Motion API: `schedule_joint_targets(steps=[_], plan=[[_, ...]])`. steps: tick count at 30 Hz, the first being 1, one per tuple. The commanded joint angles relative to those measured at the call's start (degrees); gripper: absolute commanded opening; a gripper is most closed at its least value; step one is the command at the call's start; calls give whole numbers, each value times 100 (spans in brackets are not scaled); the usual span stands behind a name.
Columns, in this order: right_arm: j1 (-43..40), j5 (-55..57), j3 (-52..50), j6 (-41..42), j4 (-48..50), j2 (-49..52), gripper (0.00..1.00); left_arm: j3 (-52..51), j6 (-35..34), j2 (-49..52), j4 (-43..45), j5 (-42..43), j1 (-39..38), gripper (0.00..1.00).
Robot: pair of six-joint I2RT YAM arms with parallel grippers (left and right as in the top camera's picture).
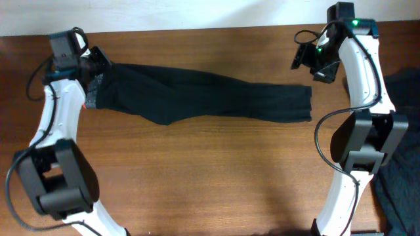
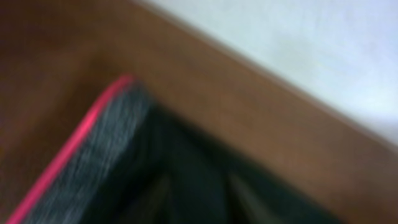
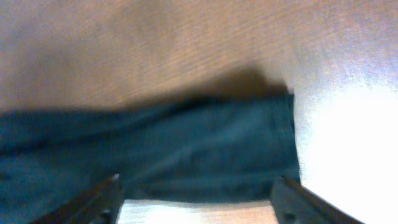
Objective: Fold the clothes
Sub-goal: 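Lay the folded edge down along the top edge with both grippers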
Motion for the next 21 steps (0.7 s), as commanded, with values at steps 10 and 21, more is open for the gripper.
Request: schedule_joint_targets(steps=[10, 21], plan=[[588, -332, 70, -815, -721, -96, 4, 361, 610, -50, -1493, -24, -444, 1], [1217, 44, -1447, -809, 732, -96, 4, 361, 732, 723, -1475, -199, -942, 1]])
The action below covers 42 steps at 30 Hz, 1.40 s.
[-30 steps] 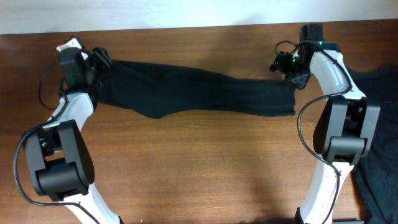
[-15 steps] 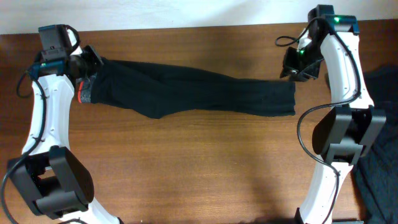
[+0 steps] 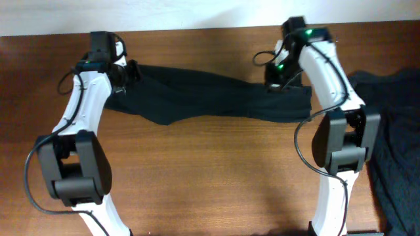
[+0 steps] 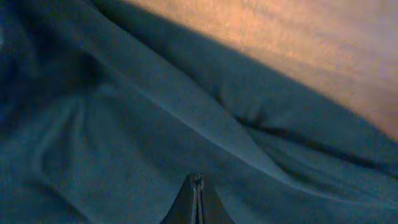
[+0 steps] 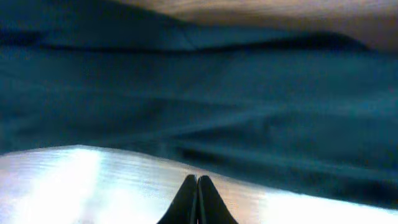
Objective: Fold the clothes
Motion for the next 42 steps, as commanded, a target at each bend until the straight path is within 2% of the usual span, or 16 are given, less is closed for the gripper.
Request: schedule_joint_targets(steps=[1, 8, 22, 36, 42], plan=[[94, 144, -632, -33, 555, -92, 4, 55, 160, 293, 39, -131, -31, 1], [105, 149, -1746, -37, 1910, -92, 4, 55, 181, 852, 302, -678, -28, 1], [103, 363, -2990, 57, 2835, -92, 4, 55, 205, 1377, 190, -765, -28, 0], [92, 772, -3067, 699, 1727, -92, 4, 57, 195, 1438, -1456, -984, -31, 0], [94, 774, -3067, 697, 1174, -94, 4, 57, -203, 1423, -2205, -981, -28, 0]])
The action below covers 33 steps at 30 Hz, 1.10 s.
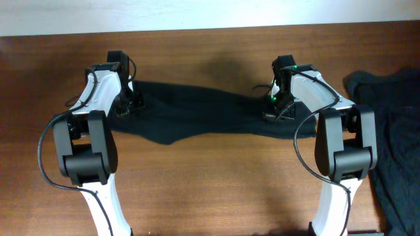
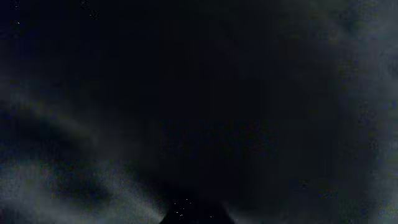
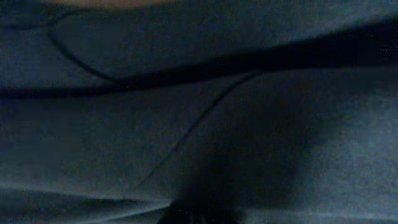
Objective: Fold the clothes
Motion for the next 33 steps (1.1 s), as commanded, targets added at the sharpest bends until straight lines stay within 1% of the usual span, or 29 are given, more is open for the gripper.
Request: schedule_joint_targets(steps=[1, 4, 10, 16, 21, 26, 29, 33], plan=[[-9, 509, -356, 94, -334, 363, 4, -210, -227, 232, -376, -160, -2, 0], [-7, 507, -356, 96, -476, 358, 4, -210, -227, 105, -557, -160, -2, 0], [-2, 505, -302, 94, -531, 127, 4, -210, -247, -466, -551, -144, 0, 0], [-2, 507, -87, 94, -474, -267, 4, -210, -247, -986, -273, -142, 0, 0], [-2, 507, -79, 94, -42, -302, 8, -223, -245, -957, 109, -138, -2, 0], [2, 461, -76, 96, 295, -299, 10, -227, -245, -957, 111, -140, 0, 0], [0, 262, -31, 96, 247, -313, 10, -227, -245, -957, 105, -140, -2, 0], [-2, 157, 256, 96, -256, -323, 10, -227, -245, -957, 107, -138, -2, 0]])
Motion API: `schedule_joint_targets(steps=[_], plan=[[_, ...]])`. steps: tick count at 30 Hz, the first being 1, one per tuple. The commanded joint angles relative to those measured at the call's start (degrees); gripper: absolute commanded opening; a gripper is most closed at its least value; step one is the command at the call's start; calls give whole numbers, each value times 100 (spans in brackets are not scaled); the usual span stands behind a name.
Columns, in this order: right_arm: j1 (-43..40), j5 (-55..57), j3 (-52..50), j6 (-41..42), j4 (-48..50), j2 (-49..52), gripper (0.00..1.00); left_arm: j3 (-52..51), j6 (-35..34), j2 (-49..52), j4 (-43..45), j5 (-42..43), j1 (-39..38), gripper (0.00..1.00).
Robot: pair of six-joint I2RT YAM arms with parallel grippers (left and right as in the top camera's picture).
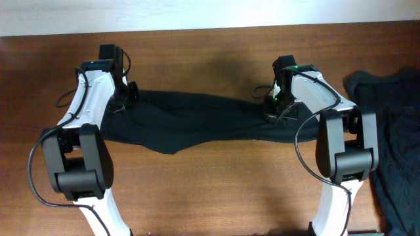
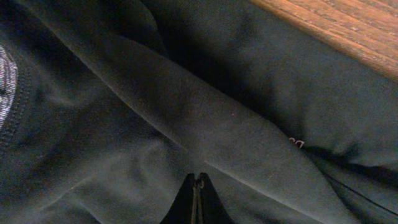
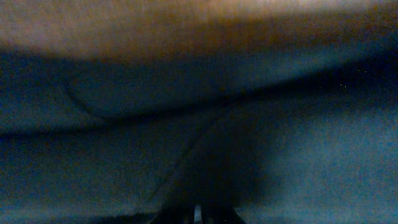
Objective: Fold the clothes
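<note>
A long dark garment (image 1: pixel 197 118) lies stretched left to right across the wooden table (image 1: pixel 210 190). My left gripper (image 1: pixel 123 99) is over its left end and is shut. In the left wrist view the closed gripper (image 2: pixel 199 180) points at folds of dark cloth (image 2: pixel 217 124), with a bit of grey waistband (image 2: pixel 5 87) at the left edge. My right gripper (image 1: pixel 277 110) is low on the garment's right end. In the right wrist view the gripper (image 3: pixel 196 214) shows as two dark fingers nearly together, close against the cloth (image 3: pixel 124 155).
A heap of more dark clothes (image 1: pixel 394 131) lies at the table's right edge, beside the right arm. A pale wall strip (image 1: pixel 197 13) runs behind the table's back edge. Bare wood (image 2: pixel 348 31) shows just beyond the garment.
The left gripper has come up off the cloth, so its view is lit again. The garment sits a little nearer the table's front, with its left end spread wider. The right gripper stays low on the cloth.
First the left gripper was at the waistband end and the right one open beyond the leg end. Then both were shut above the garment, further in. Then both pressed down into the cloth. Now the garment lies shifted frontward.
</note>
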Motion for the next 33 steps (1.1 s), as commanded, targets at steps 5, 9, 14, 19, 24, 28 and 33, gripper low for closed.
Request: schedule_joint_targets(steps=[5, 9, 14, 19, 24, 28, 33], plan=[[-2, -81, 809, 35, -625, -203, 9, -17, -57, -57, -7, -57, 0, 0], [-2, -79, 859, 35, -588, -199, 10, -17, -57, -57, -9, -57, 0, 0], [9, -92, 846, 42, -787, -197, 4, -17, -57, -57, -17, -59, 0, 0], [9, -87, 837, 39, -1102, -197, 4, -17, -57, -57, -7, -59, 0, 0], [9, 61, 632, 39, -686, -195, 4, -17, -57, -57, -11, -57, 0, 0], [7, 70, 304, 57, -278, -195, 4, -17, -57, -57, -26, -59, 0, 0], [9, 70, 83, 275, -94, -195, 4, -17, -57, -57, -22, -59, 0, 1]])
